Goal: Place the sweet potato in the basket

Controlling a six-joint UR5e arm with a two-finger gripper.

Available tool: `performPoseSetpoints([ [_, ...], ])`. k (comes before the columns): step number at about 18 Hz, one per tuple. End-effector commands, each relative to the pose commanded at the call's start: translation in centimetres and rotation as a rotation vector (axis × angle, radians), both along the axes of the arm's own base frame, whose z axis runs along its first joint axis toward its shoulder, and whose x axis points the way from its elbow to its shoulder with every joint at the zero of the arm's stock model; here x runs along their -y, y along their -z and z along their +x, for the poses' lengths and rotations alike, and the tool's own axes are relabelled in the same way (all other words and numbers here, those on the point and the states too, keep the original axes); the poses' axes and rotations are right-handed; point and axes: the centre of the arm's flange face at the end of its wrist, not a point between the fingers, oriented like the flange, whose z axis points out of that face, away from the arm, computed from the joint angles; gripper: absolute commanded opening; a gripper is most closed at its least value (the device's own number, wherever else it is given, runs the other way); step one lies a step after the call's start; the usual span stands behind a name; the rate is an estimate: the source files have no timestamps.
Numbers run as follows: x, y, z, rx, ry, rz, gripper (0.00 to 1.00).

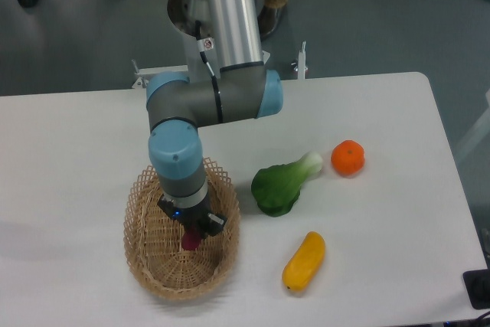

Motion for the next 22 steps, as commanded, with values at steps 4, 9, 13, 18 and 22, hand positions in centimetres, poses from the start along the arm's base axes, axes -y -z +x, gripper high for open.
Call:
performPoseSetpoints([
  [4,-0.1,0.3,0.1,0.002,0.002,-0.004,0.33],
  [9,-0.2,0.7,0.3,-0.016,0.007,-0.021,0.47],
  [13,-0.4,-0.2,-0.1,-0.045,0.009,-0.017,0.99],
  [18,-0.4,-3.8,-1.2,-0.075,0.003,0.028,1.00],
  [22,2.3,-7.7,-6.3,-0.103,-0.045,0.068,1.00],
])
